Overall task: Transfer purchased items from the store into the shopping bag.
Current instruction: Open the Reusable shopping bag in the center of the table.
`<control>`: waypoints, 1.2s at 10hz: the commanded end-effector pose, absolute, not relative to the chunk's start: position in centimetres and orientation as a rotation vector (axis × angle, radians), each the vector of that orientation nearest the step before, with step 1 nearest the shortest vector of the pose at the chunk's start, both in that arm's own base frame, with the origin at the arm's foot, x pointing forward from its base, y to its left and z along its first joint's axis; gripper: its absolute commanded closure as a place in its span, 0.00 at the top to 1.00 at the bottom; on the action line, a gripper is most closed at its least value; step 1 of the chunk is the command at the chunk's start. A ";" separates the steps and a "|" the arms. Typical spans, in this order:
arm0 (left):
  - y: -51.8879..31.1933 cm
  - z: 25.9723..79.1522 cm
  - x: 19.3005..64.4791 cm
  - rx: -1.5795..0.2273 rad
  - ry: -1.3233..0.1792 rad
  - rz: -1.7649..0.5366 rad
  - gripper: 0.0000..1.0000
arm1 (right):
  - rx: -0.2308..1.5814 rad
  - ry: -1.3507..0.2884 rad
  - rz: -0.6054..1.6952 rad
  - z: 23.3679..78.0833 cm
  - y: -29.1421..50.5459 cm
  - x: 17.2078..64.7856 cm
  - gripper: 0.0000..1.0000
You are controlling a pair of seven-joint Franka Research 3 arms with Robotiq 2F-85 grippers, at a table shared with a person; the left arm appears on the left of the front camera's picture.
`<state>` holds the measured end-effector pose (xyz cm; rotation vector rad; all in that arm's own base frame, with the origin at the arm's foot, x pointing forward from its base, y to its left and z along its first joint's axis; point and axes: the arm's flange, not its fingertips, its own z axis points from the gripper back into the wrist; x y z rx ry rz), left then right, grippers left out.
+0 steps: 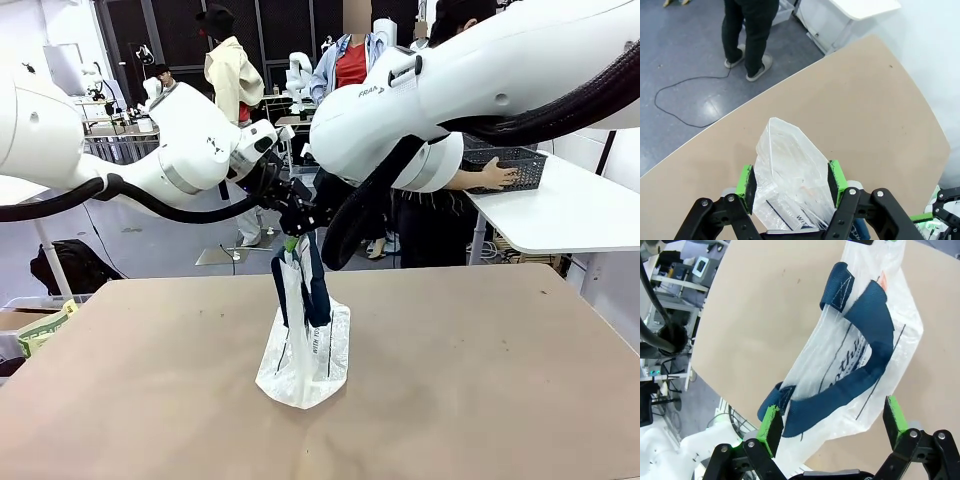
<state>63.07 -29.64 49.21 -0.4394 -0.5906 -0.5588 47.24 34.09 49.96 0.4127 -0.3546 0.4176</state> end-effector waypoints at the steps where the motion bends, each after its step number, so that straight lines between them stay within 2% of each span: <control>1: -28.8 49.2 62.3 -0.402 -0.569 -0.532 0.75 | 0.388 -0.337 0.399 49.7 34.3 47.2 1.00; 3: -28.6 49.2 62.1 -0.392 -0.574 -0.528 0.75 | 0.380 -0.332 0.403 49.6 34.3 47.3 1.00; 5: -28.7 50.0 61.6 -0.446 -0.682 -0.573 0.75 | 0.384 -0.354 0.409 50.1 34.4 46.7 1.00; 6: -28.8 50.2 61.5 -0.453 -0.689 -0.570 0.75 | 0.385 -0.361 0.412 50.2 34.4 46.6 1.00; 12: -28.6 49.7 61.7 -0.386 -0.622 -0.511 0.75 | 0.384 -0.357 0.417 50.2 34.4 46.4 1.00</control>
